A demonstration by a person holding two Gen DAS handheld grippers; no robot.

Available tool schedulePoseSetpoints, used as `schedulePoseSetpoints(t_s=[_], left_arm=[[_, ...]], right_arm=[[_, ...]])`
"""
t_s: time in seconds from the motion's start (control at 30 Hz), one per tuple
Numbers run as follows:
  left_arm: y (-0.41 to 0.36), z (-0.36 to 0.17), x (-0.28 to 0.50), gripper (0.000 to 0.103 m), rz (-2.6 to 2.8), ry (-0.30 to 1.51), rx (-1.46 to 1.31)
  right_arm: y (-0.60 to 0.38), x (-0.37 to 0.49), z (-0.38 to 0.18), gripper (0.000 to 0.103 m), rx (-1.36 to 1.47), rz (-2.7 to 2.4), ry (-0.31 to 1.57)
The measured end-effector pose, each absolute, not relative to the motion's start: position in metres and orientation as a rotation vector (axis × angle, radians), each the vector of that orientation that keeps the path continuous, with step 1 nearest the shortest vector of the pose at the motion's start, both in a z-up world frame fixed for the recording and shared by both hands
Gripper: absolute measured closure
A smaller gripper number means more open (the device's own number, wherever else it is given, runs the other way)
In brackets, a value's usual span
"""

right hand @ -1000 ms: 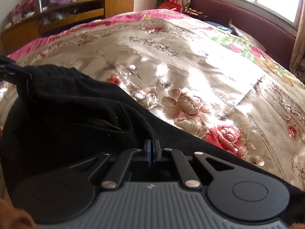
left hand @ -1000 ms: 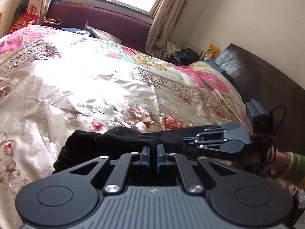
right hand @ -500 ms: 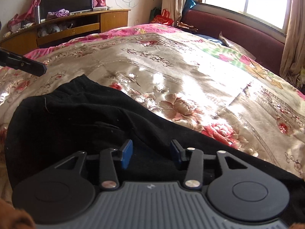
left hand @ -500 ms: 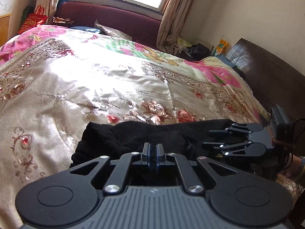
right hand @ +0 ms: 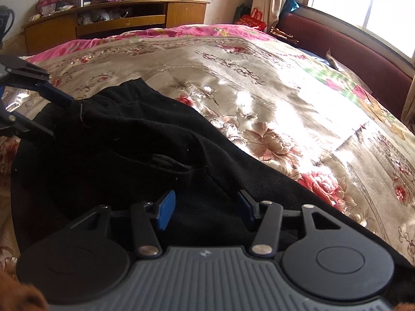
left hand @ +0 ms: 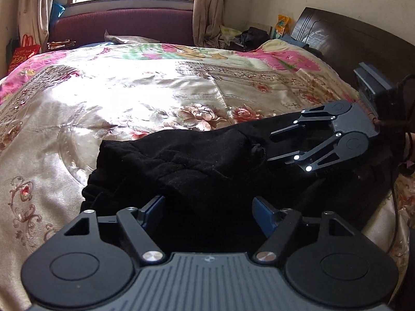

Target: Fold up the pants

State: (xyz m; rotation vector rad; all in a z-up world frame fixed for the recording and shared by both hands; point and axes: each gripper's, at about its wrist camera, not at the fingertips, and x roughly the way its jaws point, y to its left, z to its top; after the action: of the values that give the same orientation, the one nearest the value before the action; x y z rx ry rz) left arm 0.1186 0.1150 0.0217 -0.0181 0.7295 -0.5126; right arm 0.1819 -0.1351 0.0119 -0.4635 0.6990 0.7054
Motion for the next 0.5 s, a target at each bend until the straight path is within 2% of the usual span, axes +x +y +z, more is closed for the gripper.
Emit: schedulePoseSetpoints(t_s=[0.07, 0.1, 0.13, 0.3, 0.33, 0.5], left_arm=[[0.111, 0.015, 0.130, 0.040, -0.517, 0.742, -0.057], [0.110, 0.012, 0.138, 0.063, -0.521, 0.776, -0.088], [0.110, 0.010, 0.143, 0.076, -0.532, 0.797, -0.126], [0.125, 0.031, 0.138, 0.079, -0.631, 0.751, -0.311], [0.127, 0.039, 0.135, 0.081, -0.656, 0.732, -0.323], [0.130, 0.067, 0.124, 0.084, -0.720, 0.682, -0.290]], right_arm=[[-0.134, 0.181, 0.011, 0.043, -0.496, 0.730, 0.697], [-0.133, 0.183, 0.010, 0.039, -0.514, 0.733, 0.690], [-0.132, 0.185, 0.010, 0.038, -0.524, 0.733, 0.685], [-0.126, 0.191, 0.006, 0.035, -0.601, 0.789, 0.683], [-0.125, 0.192, 0.006, 0.032, -0.609, 0.792, 0.677], [-0.128, 0.203, 0.012, 0.032, -0.593, 0.840, 0.703]])
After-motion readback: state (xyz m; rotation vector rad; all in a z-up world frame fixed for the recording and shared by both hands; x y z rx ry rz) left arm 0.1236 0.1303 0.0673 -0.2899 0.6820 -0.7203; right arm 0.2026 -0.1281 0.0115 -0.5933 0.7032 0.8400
